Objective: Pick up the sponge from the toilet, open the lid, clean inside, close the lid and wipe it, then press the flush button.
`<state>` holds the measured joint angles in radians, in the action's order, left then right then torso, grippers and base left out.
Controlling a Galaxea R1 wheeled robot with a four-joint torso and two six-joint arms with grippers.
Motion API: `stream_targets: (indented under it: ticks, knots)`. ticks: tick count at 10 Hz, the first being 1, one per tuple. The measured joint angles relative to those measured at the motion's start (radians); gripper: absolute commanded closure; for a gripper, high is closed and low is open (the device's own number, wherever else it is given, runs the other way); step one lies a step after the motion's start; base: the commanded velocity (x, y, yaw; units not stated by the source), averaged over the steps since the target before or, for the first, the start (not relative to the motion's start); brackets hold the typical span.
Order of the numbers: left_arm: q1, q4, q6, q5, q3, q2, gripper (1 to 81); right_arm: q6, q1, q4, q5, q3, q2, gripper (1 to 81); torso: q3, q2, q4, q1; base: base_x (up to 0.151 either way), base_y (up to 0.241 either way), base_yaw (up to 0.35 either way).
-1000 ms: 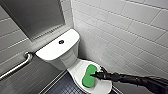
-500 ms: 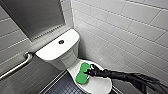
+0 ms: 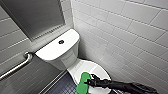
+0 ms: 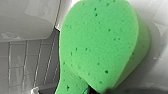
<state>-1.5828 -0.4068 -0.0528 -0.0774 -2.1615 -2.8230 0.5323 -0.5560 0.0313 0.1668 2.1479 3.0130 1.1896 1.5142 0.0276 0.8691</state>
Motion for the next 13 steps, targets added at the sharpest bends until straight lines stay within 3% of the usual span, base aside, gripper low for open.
stream_targets:
  ticks: [4,9,13]
  knots:
    - [0.0,0.0,0.0,0.0,0.0,0.0,1.0,-0.004,-0.051,0.009,-0.056,-0.065,-0.087,81.1,0.0,0.0,0.0,0.0,0.0,0.0,0.0]
    - [0.0,0.0,0.0,-0.001,0.0,0.0,1.0,0.001,-0.107,0.01,-0.099,-0.277,-0.357,81.1,0.0,0.0,0.0,0.0,0.0,0.0,0.0]
    - [0.0,0.0,0.0,0.0,0.0,0.0,1.0,0.001,-0.247,0.01,-0.26,-0.332,-0.496,81.1,0.0,0.0,0.0,0.0,0.0,0.0,0.0]
